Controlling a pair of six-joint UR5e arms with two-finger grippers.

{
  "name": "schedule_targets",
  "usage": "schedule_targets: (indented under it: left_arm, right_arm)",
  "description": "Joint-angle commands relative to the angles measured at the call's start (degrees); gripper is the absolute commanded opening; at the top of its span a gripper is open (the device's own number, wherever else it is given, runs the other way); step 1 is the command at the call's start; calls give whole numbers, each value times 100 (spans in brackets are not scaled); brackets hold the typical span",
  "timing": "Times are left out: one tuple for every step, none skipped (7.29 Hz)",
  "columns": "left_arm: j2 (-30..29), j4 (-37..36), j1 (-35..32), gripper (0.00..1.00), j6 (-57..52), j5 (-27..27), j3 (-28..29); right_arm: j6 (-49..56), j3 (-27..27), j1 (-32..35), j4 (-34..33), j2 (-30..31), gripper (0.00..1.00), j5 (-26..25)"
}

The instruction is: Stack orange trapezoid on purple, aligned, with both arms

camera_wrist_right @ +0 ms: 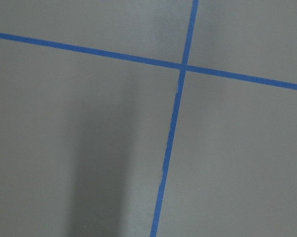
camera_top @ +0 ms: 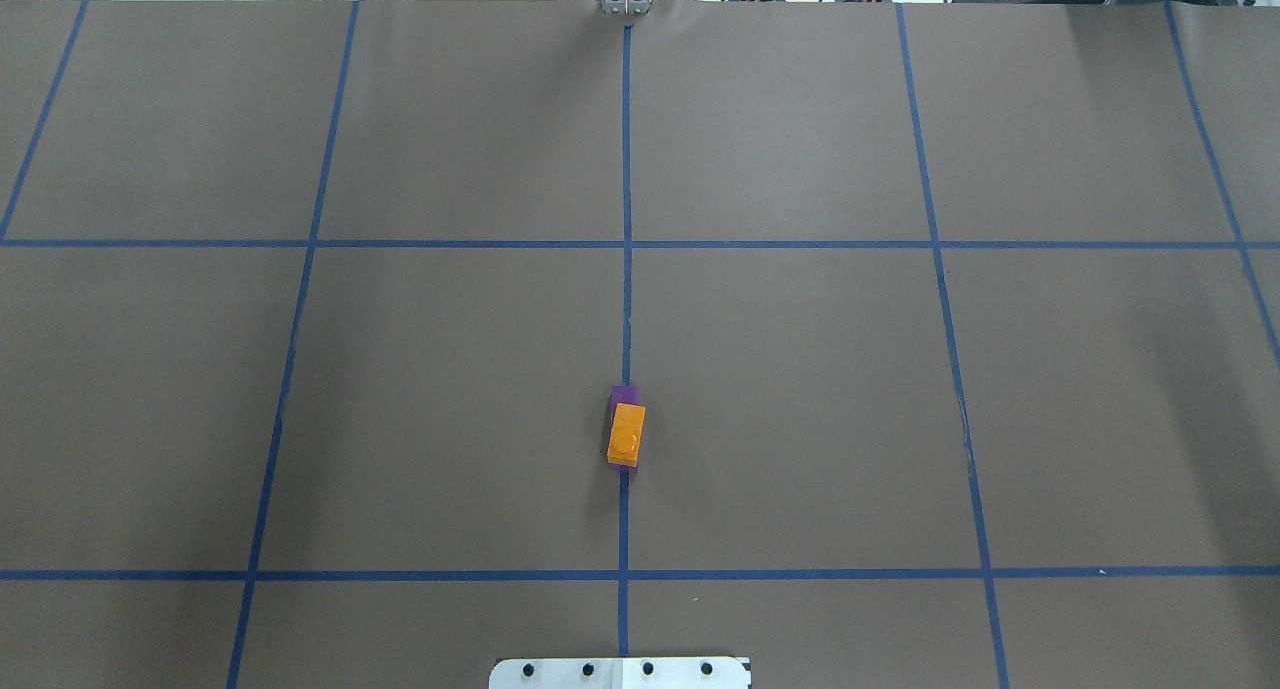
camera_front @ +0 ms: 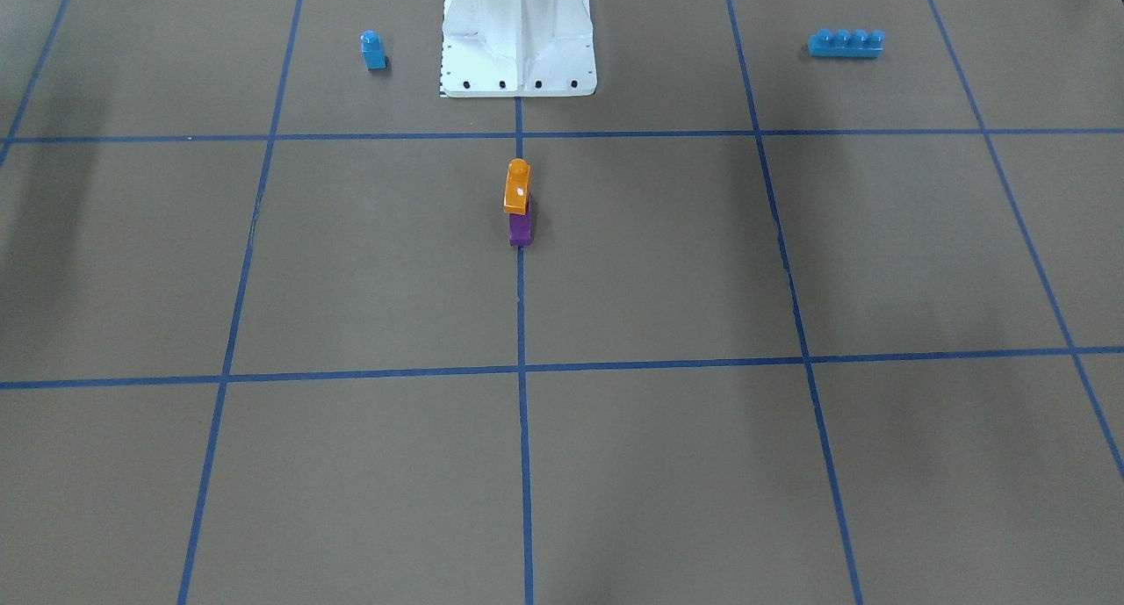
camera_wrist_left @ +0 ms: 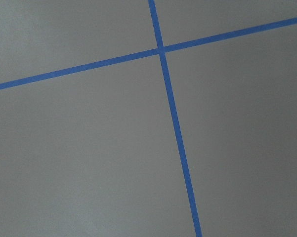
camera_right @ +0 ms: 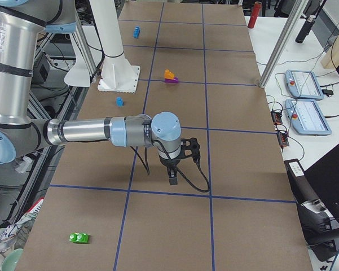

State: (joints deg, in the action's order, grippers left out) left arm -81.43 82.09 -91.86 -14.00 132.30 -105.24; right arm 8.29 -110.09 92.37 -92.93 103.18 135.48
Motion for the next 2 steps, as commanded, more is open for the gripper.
schedule_targets:
  left_arm:
    - [5, -9, 1, 100, 3, -2, 4]
    - [5, -9, 1, 100, 3, -2, 4]
  right_arm:
    - [-3, 6, 0, 38, 0, 100, 5]
    - [-3, 6, 0, 38, 0, 100, 5]
